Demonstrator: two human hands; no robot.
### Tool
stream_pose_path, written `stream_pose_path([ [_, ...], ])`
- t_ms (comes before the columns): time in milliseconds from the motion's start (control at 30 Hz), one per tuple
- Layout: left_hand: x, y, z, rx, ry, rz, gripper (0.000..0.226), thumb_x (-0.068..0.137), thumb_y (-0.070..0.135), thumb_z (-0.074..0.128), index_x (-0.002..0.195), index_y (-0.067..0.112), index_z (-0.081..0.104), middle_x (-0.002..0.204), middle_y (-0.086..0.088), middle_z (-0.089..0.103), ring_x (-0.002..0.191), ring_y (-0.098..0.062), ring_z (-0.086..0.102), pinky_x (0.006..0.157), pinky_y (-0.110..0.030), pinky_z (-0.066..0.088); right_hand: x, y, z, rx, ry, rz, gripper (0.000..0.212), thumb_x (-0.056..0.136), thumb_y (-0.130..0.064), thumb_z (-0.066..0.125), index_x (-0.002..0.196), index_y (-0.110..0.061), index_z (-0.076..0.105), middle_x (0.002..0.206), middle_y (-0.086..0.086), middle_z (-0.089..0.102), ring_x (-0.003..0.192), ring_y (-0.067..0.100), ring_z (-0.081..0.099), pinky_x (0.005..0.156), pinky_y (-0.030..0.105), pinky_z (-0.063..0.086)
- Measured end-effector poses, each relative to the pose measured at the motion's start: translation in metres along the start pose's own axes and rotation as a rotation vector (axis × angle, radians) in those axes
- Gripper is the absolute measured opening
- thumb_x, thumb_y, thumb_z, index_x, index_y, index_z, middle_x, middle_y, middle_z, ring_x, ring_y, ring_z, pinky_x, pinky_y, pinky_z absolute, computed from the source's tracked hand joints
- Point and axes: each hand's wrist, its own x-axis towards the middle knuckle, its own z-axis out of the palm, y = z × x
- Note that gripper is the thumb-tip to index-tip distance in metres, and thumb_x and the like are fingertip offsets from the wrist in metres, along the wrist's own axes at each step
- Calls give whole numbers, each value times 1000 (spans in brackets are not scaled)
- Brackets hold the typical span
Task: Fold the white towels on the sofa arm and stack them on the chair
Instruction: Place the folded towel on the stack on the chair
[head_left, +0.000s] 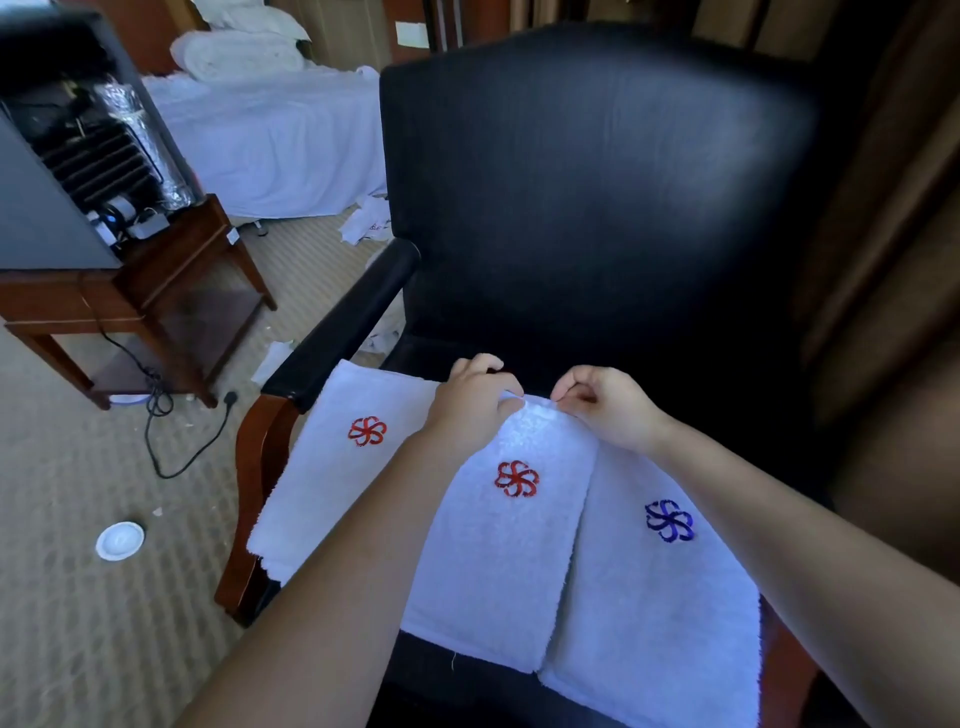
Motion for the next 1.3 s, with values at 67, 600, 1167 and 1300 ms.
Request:
stream_pose_path([
  [67, 2, -4, 1, -25, -68, -6, 14, 96, 25, 59, 106, 18, 65, 124, 6, 49, 116, -18, 40, 95, -38, 43, 1, 2, 0, -16, -2, 3, 20, 87, -3, 57, 81, -20, 65, 76, 4, 72, 70, 14, 65, 66, 25, 51],
  [600, 4, -1, 1, -251, 41, -121, 13, 92, 25, 61, 84, 17, 56, 83, 0, 61, 79, -16, 55, 67, -27, 41, -7, 4, 0, 70, -75, 70, 24, 82, -38, 75, 88, -17, 64, 85, 2, 71, 71, 8, 63, 66, 23, 50],
  [1167, -97, -23, 42, 134, 167, 170, 61, 97, 55, 32, 141, 16, 48, 153, 0, 37, 144, -18, 27, 117, -32, 26, 2, 5, 19, -396, 30, -83, 14, 99, -23, 47, 95, -11, 52, 86, 4, 59, 79, 24, 57, 68, 37, 46],
  [1300, -116, -19, 60, 245, 11, 46, 85, 86, 73, -5, 156, 26, 12, 163, 7, -1, 150, -18, -8, 121, -35, -7, -4, 4, 34, -618, 141, -69, 16, 97, -18, 47, 105, -9, 57, 102, 7, 58, 99, 27, 54, 71, 35, 39],
])
